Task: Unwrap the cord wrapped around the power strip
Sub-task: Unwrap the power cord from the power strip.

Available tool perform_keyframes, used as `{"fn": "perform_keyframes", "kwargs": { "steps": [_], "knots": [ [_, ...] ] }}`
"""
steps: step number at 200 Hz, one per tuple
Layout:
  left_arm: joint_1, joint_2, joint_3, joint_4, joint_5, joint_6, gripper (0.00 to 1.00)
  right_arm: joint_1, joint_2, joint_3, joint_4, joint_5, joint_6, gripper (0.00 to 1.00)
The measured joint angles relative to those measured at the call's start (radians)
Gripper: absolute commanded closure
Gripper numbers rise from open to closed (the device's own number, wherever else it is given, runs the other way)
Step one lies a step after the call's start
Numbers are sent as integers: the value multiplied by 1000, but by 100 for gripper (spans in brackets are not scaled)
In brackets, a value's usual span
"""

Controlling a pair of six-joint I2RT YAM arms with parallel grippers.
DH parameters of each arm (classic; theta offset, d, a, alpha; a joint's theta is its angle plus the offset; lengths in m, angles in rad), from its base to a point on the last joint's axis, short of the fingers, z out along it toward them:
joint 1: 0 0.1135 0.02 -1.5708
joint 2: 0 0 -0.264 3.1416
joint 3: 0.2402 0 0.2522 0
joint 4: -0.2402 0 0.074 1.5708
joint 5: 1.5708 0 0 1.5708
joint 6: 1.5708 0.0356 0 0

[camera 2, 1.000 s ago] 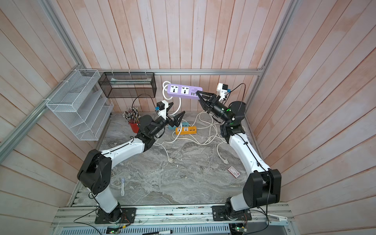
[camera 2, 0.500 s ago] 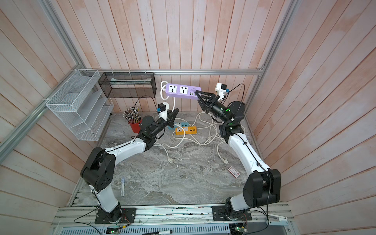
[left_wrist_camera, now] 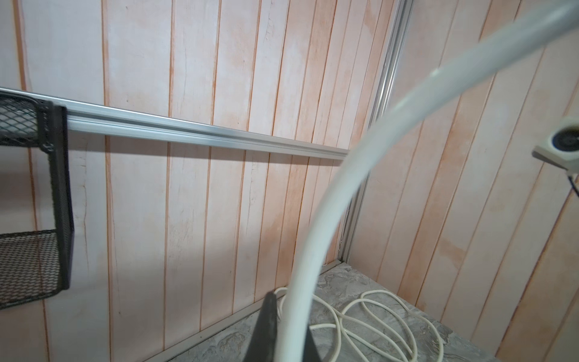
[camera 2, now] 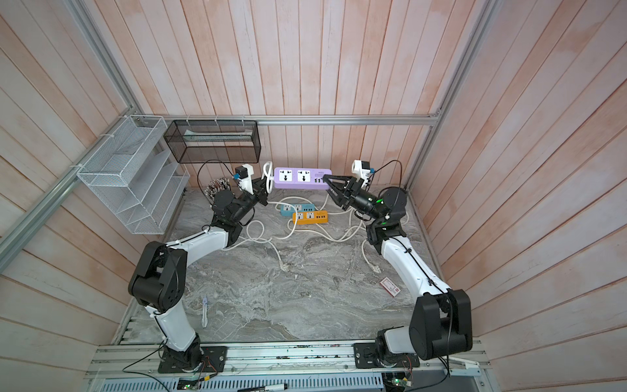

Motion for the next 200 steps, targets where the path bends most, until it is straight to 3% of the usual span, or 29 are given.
{"fn": "perform_keyframes", "kwargs": {
  "steps": [54, 97, 123, 152, 200],
  "knots": [
    [37, 6, 141, -58, 39, 13, 100, -10, -101, -66, -352, -41, -269, 78],
    [30, -74, 59, -76, 60, 13, 100, -64, -101, -124, -512, 0, -435, 78],
    [-5, -193, -85, -72, 53, 16, 100, -117, -101, -181, -494, 61, -449, 78],
    [-84, -293, -227, -53, 27, 20, 100, -161, -101, -246, -353, 145, -393, 79],
    [-184, -315, -442, 13, -26, -21, 100, -206, -37, -254, -34, 253, -202, 79]
  ]
}}
